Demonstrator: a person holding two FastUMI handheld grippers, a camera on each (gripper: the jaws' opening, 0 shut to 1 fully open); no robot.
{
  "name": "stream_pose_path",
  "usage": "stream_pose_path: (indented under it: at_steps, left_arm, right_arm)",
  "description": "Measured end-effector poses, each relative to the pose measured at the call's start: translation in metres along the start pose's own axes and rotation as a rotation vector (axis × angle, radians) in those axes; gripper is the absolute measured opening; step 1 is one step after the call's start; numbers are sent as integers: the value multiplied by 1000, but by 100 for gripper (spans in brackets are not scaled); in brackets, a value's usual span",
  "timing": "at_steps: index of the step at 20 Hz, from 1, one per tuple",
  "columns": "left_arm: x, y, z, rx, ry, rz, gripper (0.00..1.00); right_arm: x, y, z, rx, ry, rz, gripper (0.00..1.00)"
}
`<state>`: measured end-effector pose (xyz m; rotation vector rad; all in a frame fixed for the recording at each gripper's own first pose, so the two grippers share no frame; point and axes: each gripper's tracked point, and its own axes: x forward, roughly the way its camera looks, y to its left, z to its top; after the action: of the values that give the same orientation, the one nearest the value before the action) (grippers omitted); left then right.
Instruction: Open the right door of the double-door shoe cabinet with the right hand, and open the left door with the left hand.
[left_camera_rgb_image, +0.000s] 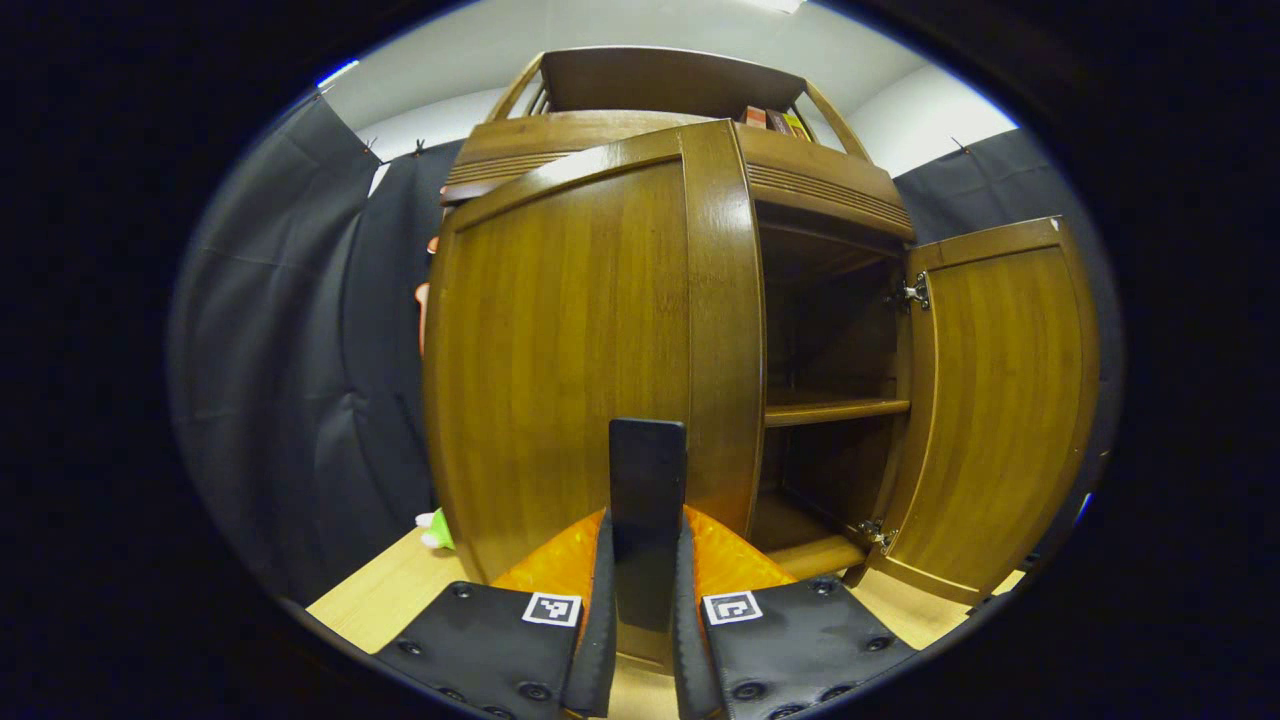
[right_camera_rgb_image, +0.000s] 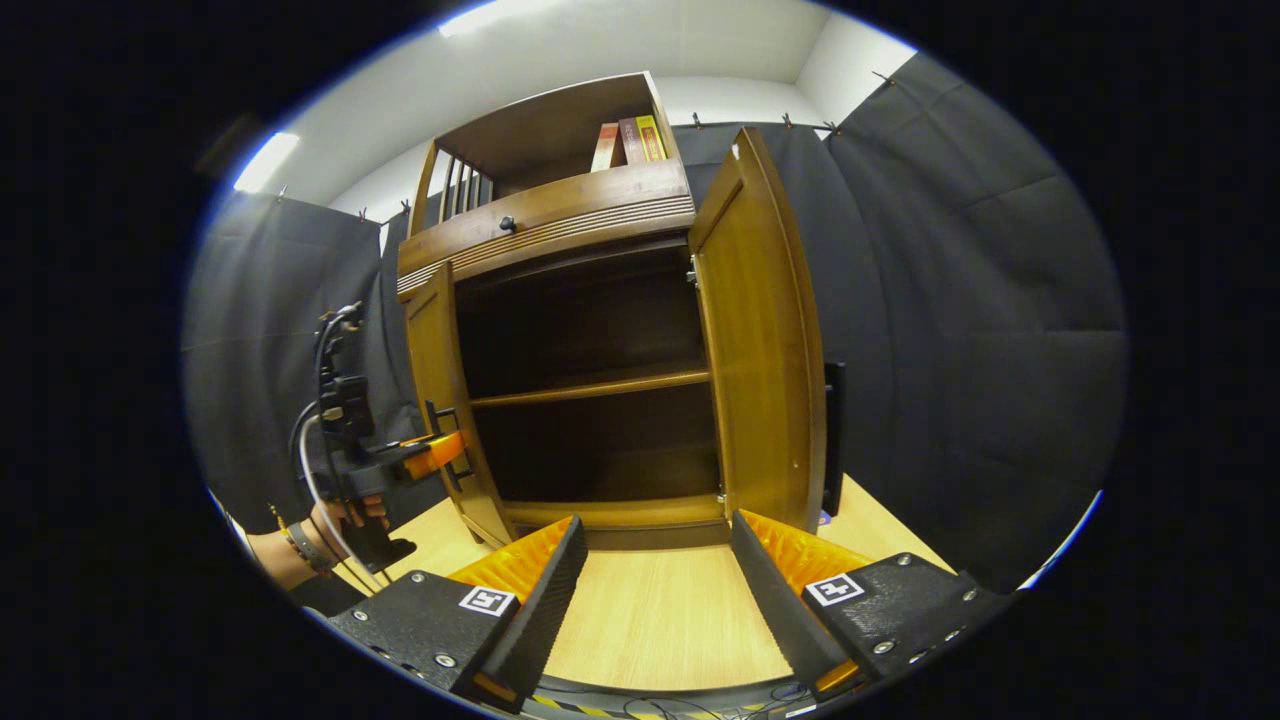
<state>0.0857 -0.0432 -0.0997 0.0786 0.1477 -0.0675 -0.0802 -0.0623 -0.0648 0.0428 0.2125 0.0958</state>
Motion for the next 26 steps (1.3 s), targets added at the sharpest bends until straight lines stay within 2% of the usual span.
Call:
stream_pose_path:
  at_steps: [6,8,11,12,20,23,24,25,26]
  left_arm:
    - [-39,32,-3,-10,2,77,31]
    - [-48,43,-1,-1,0,102,24]
    - [-63,64,1,4,-2,151,25]
    - [-69,71,0,-10,5,162,22]
    - [-98,154,3,-232,-14,143,19]
    - [-94,166,2,-194,-4,81,15]
    - [-94,171,4,-175,-6,67,20]
    - [-94,177,3,-162,-1,56,10]
    - [-94,182,4,-152,-2,41,20]
  right_arm:
    - [13,22,3,-16,-6,61,90]
    - [16,26,2,-18,-8,68,90]
    - [22,38,-3,6,3,86,90]
    - [25,44,-4,10,5,98,90]
    - [38,61,-9,8,16,102,90]
    - [47,69,-14,9,30,105,90]
    - [49,71,-14,8,31,102,100]
    - [51,73,-14,5,28,94,100]
    - [52,74,-13,2,23,87,100]
